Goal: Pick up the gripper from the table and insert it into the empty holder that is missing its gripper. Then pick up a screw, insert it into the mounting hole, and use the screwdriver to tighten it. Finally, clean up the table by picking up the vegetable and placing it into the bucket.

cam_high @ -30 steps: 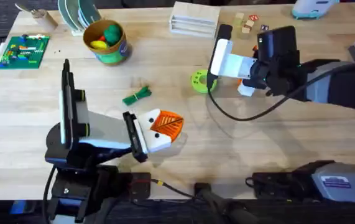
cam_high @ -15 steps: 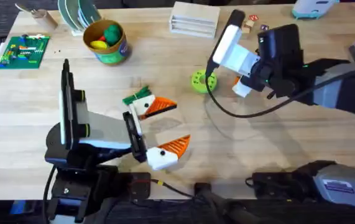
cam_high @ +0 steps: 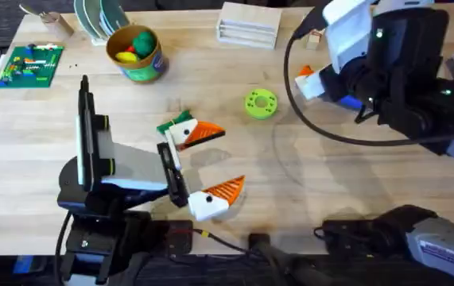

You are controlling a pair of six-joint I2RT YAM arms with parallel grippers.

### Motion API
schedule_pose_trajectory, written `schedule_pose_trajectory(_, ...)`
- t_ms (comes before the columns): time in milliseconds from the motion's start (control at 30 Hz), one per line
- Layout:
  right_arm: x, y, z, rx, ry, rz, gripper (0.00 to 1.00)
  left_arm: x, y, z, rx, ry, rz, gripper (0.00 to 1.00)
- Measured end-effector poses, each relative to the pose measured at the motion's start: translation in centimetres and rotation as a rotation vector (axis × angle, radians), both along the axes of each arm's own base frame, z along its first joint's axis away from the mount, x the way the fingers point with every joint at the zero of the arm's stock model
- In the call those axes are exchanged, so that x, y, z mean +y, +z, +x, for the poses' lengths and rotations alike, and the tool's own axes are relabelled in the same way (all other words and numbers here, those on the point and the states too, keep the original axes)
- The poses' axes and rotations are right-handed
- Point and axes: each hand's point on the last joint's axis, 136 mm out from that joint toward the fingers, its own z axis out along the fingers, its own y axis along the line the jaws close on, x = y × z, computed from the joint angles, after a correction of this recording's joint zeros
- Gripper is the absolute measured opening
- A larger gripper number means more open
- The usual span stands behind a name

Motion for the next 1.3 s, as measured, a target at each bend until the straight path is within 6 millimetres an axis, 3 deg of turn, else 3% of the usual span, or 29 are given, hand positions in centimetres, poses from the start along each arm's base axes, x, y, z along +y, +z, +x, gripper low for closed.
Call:
schedule_pose_trajectory(333, 3.7, 0.6, -1.2, -0.007, 0.033, 0.136, 0.991, 0.1, 0.0, 0.2, -0.003, 0.013, 0.001, 0.993)
schedule_pose_trajectory(567, 5.7, 0.9, -1.7, -0.014, 0.081, 0.156, 0.990, 1.5, 0.8, 2.5, 0.129, 0.201, -0.026, 0.993)
schedule_pose_trajectory(700, 6.2, 1.8, -1.3, -0.053, 0.089, 0.178, 0.991, 3.2, 2.6, 2.8, 0.234, 0.356, -0.013, 0.993)
schedule_pose_trajectory(967, 7.0, 5.1, 0.0, -0.187, 0.095, 0.261, 0.991, 8.0, 9.3, 1.2, 0.319, 0.688, 0.082, 0.993)
schedule_pose_trajectory(1167, 7.0, 5.3, 0.1, -0.192, 0.088, 0.282, 0.991, 11.4, 10.7, 0.5, 0.478, 0.875, 0.250, 0.991)
schedule_pose_trajectory(1300, 7.0, 5.4, 0.1, -0.189, 0.075, 0.308, 0.991, 13.2, 11.7, 1.6, 0.534, 0.971, 0.352, 0.993)
